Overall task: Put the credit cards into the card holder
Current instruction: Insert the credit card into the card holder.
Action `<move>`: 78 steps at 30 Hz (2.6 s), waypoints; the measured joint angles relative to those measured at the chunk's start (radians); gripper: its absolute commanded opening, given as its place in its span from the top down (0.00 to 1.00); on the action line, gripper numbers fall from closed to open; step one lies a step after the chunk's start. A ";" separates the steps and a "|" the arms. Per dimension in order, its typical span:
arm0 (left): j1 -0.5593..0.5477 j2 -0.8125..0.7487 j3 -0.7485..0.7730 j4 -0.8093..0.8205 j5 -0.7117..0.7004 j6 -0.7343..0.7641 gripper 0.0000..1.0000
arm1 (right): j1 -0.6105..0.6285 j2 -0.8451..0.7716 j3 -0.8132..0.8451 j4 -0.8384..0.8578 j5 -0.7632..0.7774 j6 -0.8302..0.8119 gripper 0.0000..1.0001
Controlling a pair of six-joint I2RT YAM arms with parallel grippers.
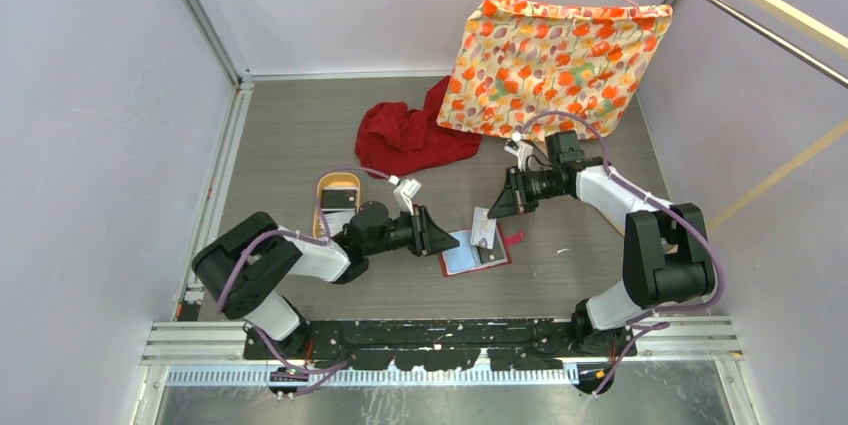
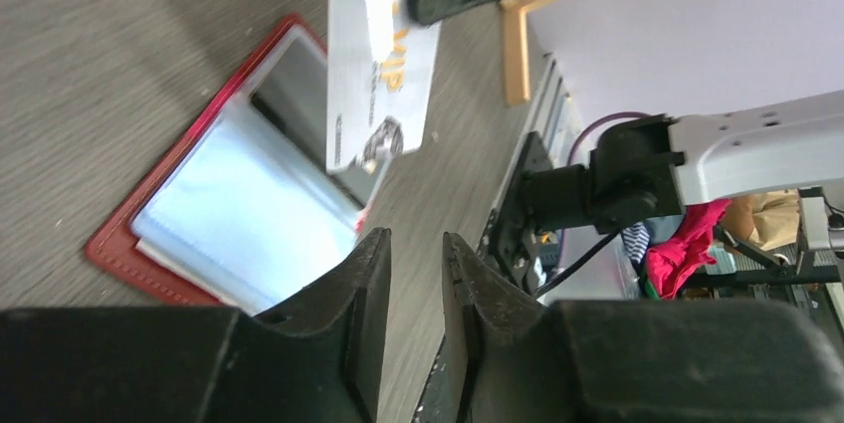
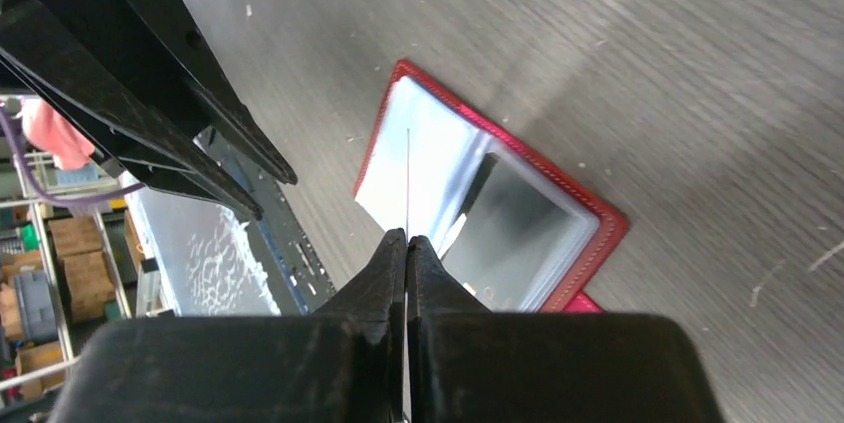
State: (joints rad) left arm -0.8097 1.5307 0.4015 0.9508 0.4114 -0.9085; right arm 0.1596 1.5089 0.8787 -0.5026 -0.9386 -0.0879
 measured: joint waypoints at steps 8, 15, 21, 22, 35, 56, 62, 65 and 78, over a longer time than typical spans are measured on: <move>0.000 0.167 0.000 0.025 0.002 -0.013 0.79 | 0.006 0.054 0.005 0.019 0.079 0.024 0.99; 0.000 0.254 0.000 0.055 0.001 -0.034 0.82 | 0.036 0.093 0.044 -0.018 0.089 0.008 0.99; 0.000 0.285 0.001 0.089 0.001 -0.058 0.84 | 0.044 0.116 0.061 -0.033 0.089 0.008 0.99; 0.000 0.287 0.001 0.091 0.001 -0.061 0.84 | 0.044 0.119 0.062 -0.036 0.091 0.009 0.99; 0.000 0.293 0.001 0.092 0.000 -0.089 0.85 | 0.066 0.146 0.085 -0.071 0.151 0.032 0.99; 0.000 0.296 0.001 0.092 0.000 -0.106 0.85 | 0.082 0.209 0.103 -0.108 0.171 0.064 0.99; 0.000 0.296 0.001 0.092 0.001 -0.106 0.86 | 0.072 0.209 0.116 -0.131 0.170 0.050 0.99; 0.000 0.296 0.000 0.092 0.001 -0.106 0.85 | 0.060 0.208 0.134 -0.145 0.157 0.032 0.99; 0.000 0.298 0.001 0.093 0.005 -0.106 0.85 | 0.034 0.204 0.134 -0.180 0.119 -0.015 0.99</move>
State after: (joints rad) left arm -0.8097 1.8286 0.4023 1.0439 0.4160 -1.0145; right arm 0.1940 1.7130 1.0130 -0.6823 -0.8196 -0.1032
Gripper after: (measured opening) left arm 0.146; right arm 0.021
